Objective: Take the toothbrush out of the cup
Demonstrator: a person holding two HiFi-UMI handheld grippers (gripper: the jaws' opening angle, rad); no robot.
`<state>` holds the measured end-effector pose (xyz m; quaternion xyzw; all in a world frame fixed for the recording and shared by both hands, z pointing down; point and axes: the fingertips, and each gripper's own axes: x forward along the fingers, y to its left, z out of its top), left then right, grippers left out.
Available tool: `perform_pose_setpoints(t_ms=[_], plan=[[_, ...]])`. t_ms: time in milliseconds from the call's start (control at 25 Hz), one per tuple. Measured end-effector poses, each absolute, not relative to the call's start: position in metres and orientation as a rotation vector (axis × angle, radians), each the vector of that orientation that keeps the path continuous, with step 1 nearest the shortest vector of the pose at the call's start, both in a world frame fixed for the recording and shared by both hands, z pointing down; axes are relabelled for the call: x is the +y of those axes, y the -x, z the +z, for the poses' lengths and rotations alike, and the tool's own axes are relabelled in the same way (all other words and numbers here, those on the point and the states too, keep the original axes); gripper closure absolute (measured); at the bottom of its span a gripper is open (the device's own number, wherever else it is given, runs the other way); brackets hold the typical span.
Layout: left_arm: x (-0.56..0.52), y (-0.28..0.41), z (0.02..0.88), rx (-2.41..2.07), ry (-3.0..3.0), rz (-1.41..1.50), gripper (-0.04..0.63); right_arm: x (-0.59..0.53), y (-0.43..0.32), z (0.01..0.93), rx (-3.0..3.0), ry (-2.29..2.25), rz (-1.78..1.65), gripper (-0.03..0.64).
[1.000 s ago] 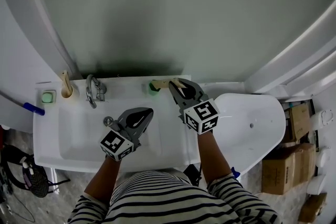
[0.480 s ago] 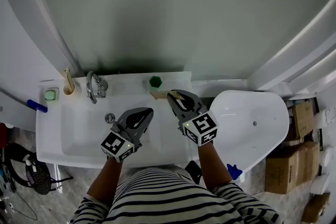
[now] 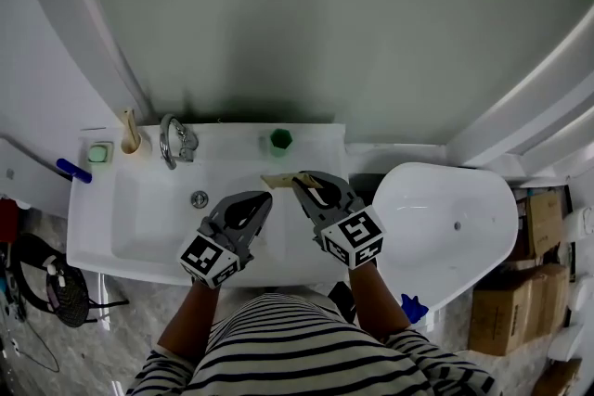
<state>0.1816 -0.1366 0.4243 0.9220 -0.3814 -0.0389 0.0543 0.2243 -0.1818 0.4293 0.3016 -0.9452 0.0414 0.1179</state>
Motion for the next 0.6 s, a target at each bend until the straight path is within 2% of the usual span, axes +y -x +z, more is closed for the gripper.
perform_pose_setpoints(t_ms=[600], plan=[[-0.114,-0.17,0.425,-1.265,-2.762,-0.105,0.588,-0.159,-0.209,0.419,-2.846,-0.778,0.14,0.561]])
